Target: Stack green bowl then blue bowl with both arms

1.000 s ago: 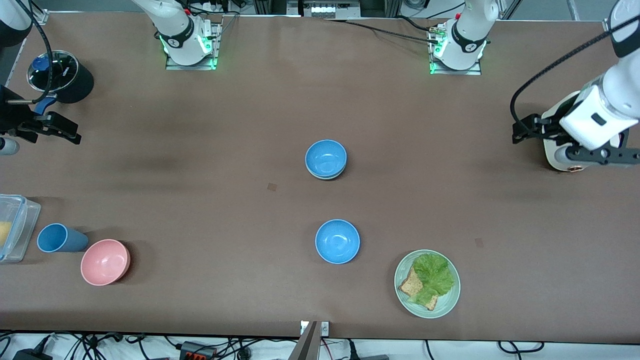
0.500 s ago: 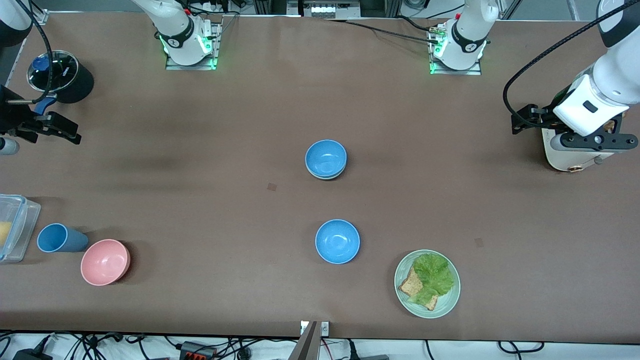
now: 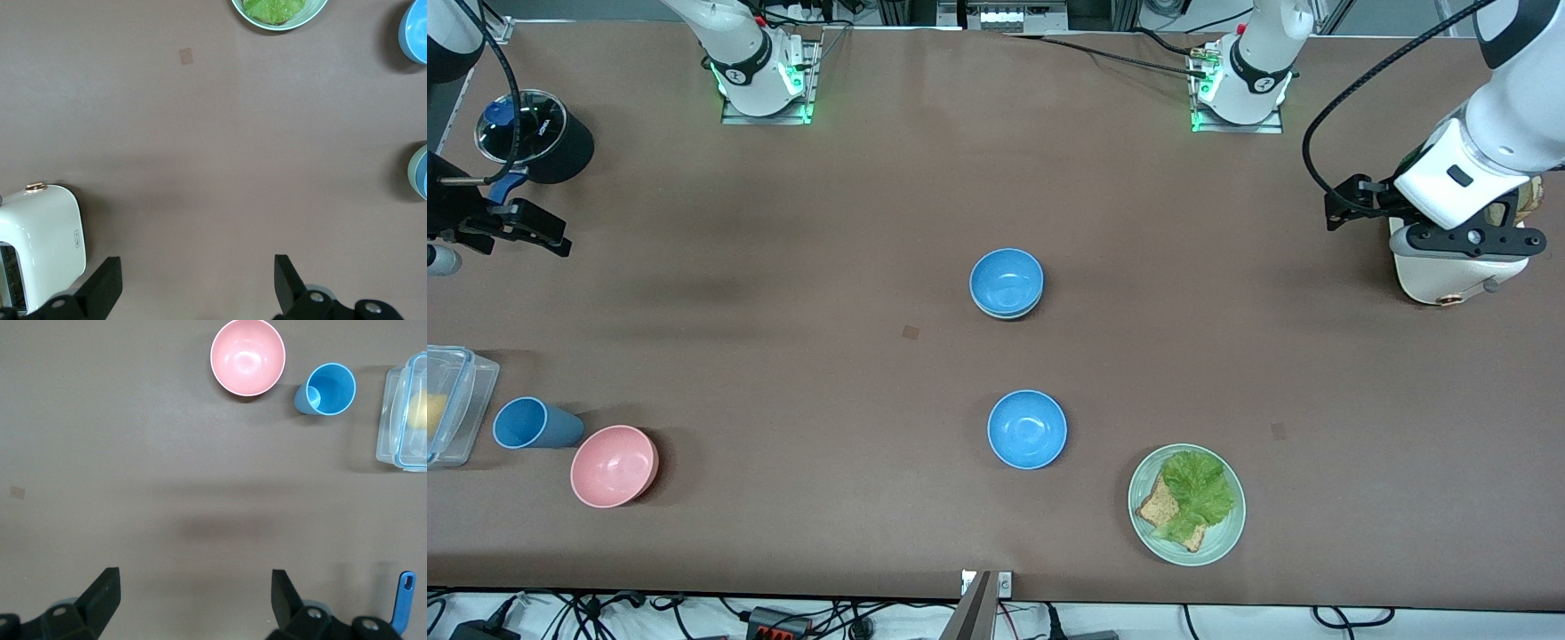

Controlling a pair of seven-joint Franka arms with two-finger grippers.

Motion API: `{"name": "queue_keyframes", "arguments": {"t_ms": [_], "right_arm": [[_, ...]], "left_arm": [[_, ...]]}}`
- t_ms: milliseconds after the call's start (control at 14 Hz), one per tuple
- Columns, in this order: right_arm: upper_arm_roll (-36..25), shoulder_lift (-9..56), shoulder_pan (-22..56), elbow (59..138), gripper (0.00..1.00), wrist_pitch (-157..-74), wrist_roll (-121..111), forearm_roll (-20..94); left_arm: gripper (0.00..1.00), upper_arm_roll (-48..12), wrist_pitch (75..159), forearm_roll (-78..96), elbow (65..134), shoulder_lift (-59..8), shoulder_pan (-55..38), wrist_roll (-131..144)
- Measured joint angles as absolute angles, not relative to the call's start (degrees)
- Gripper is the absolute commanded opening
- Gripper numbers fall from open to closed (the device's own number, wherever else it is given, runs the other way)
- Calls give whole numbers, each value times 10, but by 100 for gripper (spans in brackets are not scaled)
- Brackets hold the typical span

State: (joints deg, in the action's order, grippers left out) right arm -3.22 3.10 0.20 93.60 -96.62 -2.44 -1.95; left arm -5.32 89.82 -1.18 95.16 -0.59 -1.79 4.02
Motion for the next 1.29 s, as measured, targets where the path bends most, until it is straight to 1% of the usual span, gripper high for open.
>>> {"name": "queue_keyframes", "arguments": {"t_ms": [286,500,643,1000,1286], "right_arm": [[-32,31,2,936,100,-966,-24,-20],[-32,31,2,936,100,-966,-24,-20],[-32,31,2,936,100,-966,-24,-20],[-32,31,2,936,100,-966,-24,-20],[-32,31,2,936,100,-966,-24,-20]], "left_arm": [[100,-53,908,1,954,-5,-48,41],[100,-49,1001,34,987,-5,-51,42],[100,-35,1023,35,1005,-5,-49,42],[100,2,1024,35,1010,-5,-47,42],[100,4,1010,35,1010,-5,-47,42]]}}
